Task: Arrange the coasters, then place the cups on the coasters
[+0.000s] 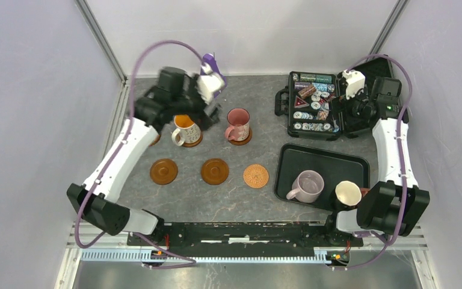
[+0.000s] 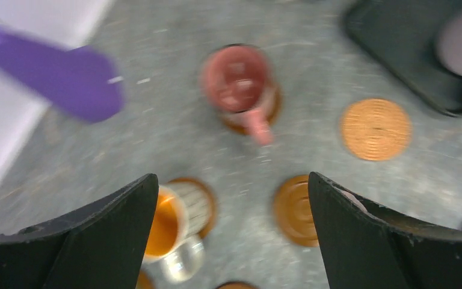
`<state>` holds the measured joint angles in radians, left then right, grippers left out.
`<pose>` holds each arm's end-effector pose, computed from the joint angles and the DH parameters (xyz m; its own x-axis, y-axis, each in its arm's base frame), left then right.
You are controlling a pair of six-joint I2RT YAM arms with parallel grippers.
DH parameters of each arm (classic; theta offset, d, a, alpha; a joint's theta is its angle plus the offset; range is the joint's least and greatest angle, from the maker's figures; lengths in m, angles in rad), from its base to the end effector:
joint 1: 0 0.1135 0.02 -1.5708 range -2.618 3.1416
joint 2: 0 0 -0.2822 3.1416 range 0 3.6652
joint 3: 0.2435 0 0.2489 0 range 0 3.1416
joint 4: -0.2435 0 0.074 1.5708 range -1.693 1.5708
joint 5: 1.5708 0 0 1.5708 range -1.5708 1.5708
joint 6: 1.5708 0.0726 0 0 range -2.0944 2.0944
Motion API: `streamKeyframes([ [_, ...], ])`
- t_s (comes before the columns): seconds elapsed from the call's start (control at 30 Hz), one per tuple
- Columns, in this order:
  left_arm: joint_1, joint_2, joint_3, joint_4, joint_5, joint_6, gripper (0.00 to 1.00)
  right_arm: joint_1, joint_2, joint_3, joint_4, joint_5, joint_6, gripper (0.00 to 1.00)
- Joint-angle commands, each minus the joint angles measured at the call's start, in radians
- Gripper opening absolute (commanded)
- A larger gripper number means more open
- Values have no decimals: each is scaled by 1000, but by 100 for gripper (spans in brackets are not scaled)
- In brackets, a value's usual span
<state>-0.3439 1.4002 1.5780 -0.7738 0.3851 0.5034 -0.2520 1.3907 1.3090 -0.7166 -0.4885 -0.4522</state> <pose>0.2884 -0.1323 0.4141 -0.1710 0.5361 -0.8266 0.7850 0.5811 0.2145 0.3101 -0.0447 0.3323 -0.5815 -0.2487 -0.7746 -0.3903 0.9207 -0.0026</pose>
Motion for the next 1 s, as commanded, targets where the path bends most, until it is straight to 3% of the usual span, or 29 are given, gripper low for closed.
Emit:
streamKeyframes([
  [0.0,-286,-1,-138,82,-107,-187,100,-9,-28,32,-30,8,-28,98],
  [0.13,-538,34,-245,183,-203,-269,100,-23,3,70,-148,3,-78,98],
  [0.3,-697,125,-279,320,-266,-351,100,-111,14,75,-281,-17,-199,98],
  [0.67,-897,396,-168,423,-307,-491,90,-274,31,19,-363,-38,-350,98],
  [0.97,-937,590,-16,434,-362,-554,76,-295,27,4,-376,-66,-387,98],
])
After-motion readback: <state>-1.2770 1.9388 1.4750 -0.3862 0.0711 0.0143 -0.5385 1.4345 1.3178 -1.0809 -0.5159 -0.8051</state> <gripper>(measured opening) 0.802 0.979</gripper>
